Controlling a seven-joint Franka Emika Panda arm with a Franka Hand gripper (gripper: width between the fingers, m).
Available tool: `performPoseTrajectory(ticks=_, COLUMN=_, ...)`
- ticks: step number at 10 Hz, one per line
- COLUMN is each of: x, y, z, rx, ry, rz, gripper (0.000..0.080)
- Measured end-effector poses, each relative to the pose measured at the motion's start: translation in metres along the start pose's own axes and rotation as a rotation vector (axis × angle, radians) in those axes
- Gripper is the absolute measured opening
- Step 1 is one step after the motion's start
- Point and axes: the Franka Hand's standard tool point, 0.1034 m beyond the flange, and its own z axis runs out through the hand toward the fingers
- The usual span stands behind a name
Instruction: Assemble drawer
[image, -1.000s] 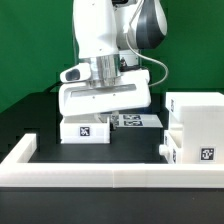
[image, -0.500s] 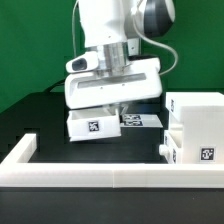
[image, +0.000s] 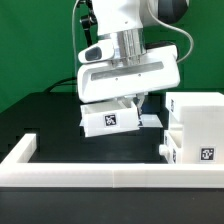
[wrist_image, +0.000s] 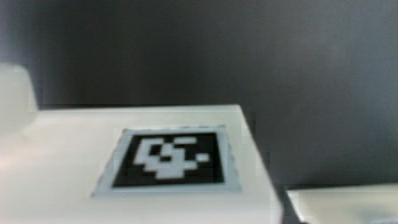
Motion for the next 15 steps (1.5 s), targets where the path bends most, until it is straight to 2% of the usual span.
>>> performPoseTrajectory(ticks=1, x=0.001, y=0.005, z=0.000, rx=-0.004, ry=0.001, rz=-0.208, gripper=0.0044)
performPoseTrajectory(ticks=2, x=0.007, y=0.010, z=0.000, rx=-0.001, ry=-0.008, rz=-0.390, gripper=0.0044)
performPoseTrajectory(ticks=3, x=0.019, y=0.009, z=-0.002, rx=-0.013, ry=-0.034, rz=-0.604, gripper=0.0044)
performPoseTrajectory(ticks=7, x=0.020, y=0.014, z=-0.001, rx=-0.015, ry=-0.046, rz=-0.930, gripper=0.0044)
performPoseTrajectory(ticks=10, x=0.040, y=0.017, z=0.000, rx=-0.025, ry=-0.081, rz=-1.280, gripper=0.0044)
performPoseTrajectory(ticks=13, x=0.038, y=0.019, z=0.002, rx=-0.018, ry=-0.084, rz=-1.340, gripper=0.0044)
performPoseTrajectory(ticks=15, x=0.048, y=0.016, z=0.003, rx=-0.021, ry=-0.075, rz=-1.353, gripper=0.0044)
